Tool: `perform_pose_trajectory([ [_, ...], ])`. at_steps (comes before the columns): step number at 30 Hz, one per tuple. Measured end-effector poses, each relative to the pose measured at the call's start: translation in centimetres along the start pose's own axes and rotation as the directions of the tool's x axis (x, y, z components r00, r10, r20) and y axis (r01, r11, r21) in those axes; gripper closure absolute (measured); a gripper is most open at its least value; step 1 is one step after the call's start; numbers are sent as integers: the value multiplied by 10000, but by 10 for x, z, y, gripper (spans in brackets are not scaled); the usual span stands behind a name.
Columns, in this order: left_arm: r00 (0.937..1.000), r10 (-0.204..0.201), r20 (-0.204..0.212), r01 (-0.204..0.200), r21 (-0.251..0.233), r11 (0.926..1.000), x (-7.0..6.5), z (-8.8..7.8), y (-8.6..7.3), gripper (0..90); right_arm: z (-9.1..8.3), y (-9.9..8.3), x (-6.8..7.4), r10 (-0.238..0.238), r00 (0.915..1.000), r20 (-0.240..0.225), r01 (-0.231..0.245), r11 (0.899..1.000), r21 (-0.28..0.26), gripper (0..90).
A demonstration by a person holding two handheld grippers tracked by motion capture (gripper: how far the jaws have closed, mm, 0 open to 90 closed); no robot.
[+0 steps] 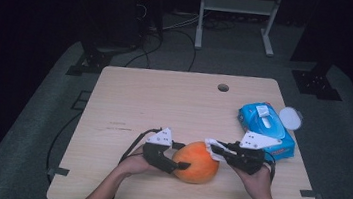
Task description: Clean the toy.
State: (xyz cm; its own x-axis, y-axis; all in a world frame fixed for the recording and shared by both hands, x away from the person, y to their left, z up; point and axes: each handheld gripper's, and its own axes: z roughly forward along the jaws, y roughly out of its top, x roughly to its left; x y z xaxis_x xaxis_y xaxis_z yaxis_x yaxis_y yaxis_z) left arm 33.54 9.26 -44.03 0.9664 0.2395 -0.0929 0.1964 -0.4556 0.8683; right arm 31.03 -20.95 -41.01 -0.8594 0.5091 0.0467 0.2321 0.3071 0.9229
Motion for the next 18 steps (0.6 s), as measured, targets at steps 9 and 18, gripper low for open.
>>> perform_pose_trajectory([
  [9, 10000, 53, -2, -53, 32, 10000, 0, 1, 0, 308, -8, -12, 22, -169, 9987, -477, 180, 9996, 226, 787],
  [18, 9992, 393, -15, -393, 60, 9992, -8, 4, 3, 316, 5, 5, 13, -211, 9989, -418, 205, 9997, -135, 789],
])
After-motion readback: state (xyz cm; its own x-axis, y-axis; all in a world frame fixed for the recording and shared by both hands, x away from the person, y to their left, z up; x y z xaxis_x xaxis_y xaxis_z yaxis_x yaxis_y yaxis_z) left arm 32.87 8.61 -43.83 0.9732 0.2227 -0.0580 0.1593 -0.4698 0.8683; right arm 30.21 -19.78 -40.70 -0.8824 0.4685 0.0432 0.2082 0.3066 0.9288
